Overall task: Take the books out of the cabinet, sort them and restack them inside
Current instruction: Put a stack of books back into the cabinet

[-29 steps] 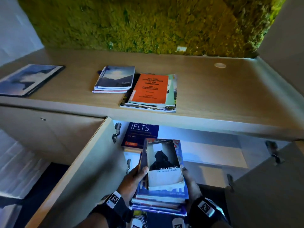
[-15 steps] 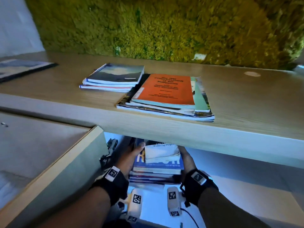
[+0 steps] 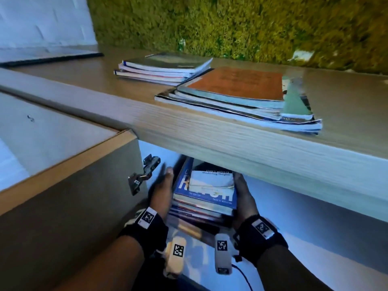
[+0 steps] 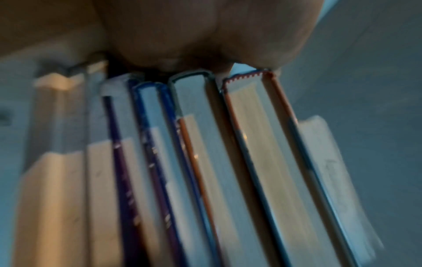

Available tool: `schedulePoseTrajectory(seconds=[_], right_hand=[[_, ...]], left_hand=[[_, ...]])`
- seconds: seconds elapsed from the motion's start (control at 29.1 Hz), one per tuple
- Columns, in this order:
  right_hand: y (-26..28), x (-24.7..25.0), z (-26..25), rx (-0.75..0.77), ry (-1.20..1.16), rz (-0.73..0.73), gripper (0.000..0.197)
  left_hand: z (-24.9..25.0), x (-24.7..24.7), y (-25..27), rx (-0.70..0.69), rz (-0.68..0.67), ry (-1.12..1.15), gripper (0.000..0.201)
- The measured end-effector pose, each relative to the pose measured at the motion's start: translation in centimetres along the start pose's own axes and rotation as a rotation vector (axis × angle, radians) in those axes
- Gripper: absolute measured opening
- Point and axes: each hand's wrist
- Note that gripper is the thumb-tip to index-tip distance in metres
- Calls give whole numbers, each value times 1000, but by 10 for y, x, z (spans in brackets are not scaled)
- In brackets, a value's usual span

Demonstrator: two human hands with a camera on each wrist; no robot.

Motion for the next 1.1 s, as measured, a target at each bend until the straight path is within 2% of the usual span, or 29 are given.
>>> schedulePoseTrajectory(seconds=[0.07,0.14,0.17,0.21,0.27,0.38,0.45,0.51,0.55,0.62,0.72,0.82,0.86,0.89,0.96,1.0,1.1], right_hand=[[-11,2,7,5,10,-72,38],[-16,-3,18,-1,57,-99,76],[-21,-4,25,1,47,-97,88],[-22,-7,29,0,29,-84,87],[-29,-9,35,11,15,-71,74],[-36,-15,40,-28,1,-60,81],[-41,-19,45,-82,32,-39,71],[-52,-14,49,-100,143,-36,83],[-53,-9,47,-57,255,-37,88],[-51,3,37,34,410,-101,73],[-53,9,13,193,392,-55,29],[-71,1,3,221,393,-53,18],[-75,-3,5,204,417,-79,21],[-75,-9,7,178,441,-120,34],[-79,-17,12,155,447,-162,74],[-78,-17,14,144,436,-173,85],[-77,-7,16,150,412,-139,89]], left_hand=[[-15,-2,15,-50,59,68,66],[-28,-3,25,-95,124,147,61],[-34,-5,30,-135,144,137,54],[-41,-5,37,-173,144,91,50],[-56,-7,50,-204,124,6,56],[-69,-12,61,-145,151,-30,67],[-64,-19,60,-71,173,-27,71],[-55,-29,58,-41,188,-10,75],[-52,-33,58,-36,197,22,76],[-53,-37,57,-30,223,57,78],[-54,-36,60,-36,259,131,86],[-50,-39,56,-7,259,190,110],[-48,-41,54,8,267,197,114],[-45,-43,51,12,271,209,117],[-38,-45,47,17,278,239,121],[-35,-46,45,16,282,247,123],[-35,-46,42,25,264,245,125]])
Point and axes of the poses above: each hand's wrist, its own y-axis away from the middle knuckle, its own x-axis out of the back of the hand, z = x × y, and after that the axes turned 2 degrees about -z, right-handed
